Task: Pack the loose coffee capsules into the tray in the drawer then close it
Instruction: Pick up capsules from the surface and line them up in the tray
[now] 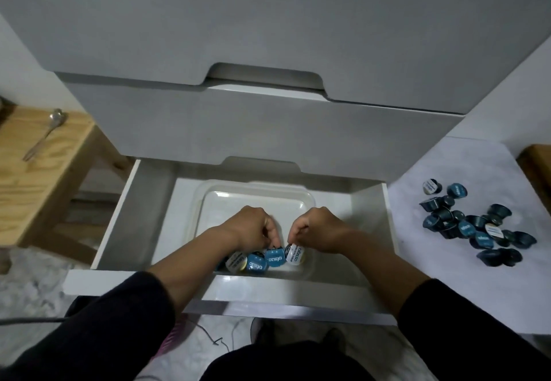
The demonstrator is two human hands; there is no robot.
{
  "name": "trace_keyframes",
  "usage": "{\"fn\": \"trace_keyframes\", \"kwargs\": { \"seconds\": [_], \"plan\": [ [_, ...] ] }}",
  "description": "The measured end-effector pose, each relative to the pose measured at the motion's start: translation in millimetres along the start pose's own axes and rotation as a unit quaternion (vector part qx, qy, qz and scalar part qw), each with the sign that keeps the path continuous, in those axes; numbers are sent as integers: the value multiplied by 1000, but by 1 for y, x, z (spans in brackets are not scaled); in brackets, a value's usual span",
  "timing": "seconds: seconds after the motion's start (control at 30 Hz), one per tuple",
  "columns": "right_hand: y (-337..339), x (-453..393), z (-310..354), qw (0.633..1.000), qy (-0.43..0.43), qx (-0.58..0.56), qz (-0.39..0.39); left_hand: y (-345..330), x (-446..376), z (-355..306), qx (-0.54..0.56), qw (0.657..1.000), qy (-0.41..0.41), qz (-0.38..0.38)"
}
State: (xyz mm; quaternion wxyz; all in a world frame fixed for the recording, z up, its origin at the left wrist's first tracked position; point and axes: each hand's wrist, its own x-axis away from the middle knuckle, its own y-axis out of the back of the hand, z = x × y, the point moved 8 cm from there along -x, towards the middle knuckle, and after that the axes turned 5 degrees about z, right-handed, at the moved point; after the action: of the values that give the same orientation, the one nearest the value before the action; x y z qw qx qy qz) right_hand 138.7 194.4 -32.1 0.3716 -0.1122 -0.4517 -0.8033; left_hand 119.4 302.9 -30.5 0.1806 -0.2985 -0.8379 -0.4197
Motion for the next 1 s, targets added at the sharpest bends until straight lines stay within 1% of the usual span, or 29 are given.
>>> {"fn": "trace_keyframes", "kwargs": {
  "seconds": [0.2,0.43,0.57,0.63,0.73,0.87,0.93,1.0],
  "plan": [
    [-12,-1,7,998,17,64,16,-7,-6,-2,-45,999,-12,20],
    [-18,-1,5,996,21,88,24,-15,-7,2,-67,997,-2,40],
    [-21,0,2,996,14,77,29,-12,-3,1,-70,997,-3,33],
    [-19,1,3,996,15,90,15,-6,0,0,-79,997,2,12],
    [-12,9,10,990,27,125,-54,2,5,1,-111,992,36,-48],
    [1,28,16,969,27,146,-195,9,20,-9,-115,975,76,-173],
    [9,43,23,946,51,153,-281,10,32,-20,-103,963,74,-238],
    [16,63,27,911,95,154,-371,9,44,-32,-88,951,72,-289]
  ]
}}
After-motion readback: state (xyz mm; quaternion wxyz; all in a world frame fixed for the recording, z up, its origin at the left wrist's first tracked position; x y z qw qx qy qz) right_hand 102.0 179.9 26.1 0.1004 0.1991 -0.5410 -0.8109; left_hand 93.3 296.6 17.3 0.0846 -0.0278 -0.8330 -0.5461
